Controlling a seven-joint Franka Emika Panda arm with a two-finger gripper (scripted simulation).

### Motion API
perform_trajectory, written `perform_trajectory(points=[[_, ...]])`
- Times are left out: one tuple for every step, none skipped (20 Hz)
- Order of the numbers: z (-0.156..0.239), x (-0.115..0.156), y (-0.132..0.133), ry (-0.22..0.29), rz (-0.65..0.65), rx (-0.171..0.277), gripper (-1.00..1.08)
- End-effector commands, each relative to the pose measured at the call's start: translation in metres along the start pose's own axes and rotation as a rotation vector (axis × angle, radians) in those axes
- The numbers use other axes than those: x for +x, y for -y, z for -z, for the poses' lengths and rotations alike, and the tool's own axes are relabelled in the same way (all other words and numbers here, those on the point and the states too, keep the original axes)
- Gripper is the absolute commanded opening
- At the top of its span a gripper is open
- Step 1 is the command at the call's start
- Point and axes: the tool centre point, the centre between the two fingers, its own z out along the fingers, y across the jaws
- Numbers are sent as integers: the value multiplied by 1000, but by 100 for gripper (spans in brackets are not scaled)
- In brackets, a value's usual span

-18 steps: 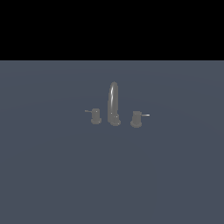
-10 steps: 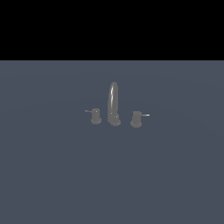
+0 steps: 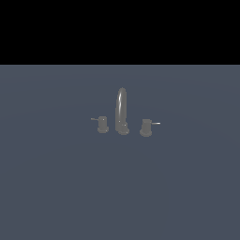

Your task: Turn on the faucet by rotating a designated handle.

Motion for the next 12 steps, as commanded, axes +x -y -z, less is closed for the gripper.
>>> perform_trajectory(points=[[-11, 4, 10, 0, -43, 1, -100], [-15, 6, 14, 0, -62, 1, -100], [-20, 9, 18, 0, -82, 1, -100], [-25, 11, 23, -1, -103, 2, -100], [-30, 14, 28, -1, -124, 2, -100], [-35, 17, 32, -1, -144, 2, -100], [-41, 20, 37, -1, -165, 3, -100], [-46, 23, 41, -1, -186, 3, -100], [-51, 26, 45, -1, -207, 4, -100], [-56, 29, 50, -1, -227, 4, -100], [-61, 32, 54, -2, -248, 5, -100], [-66, 35, 58, -2, -269, 5, -100]])
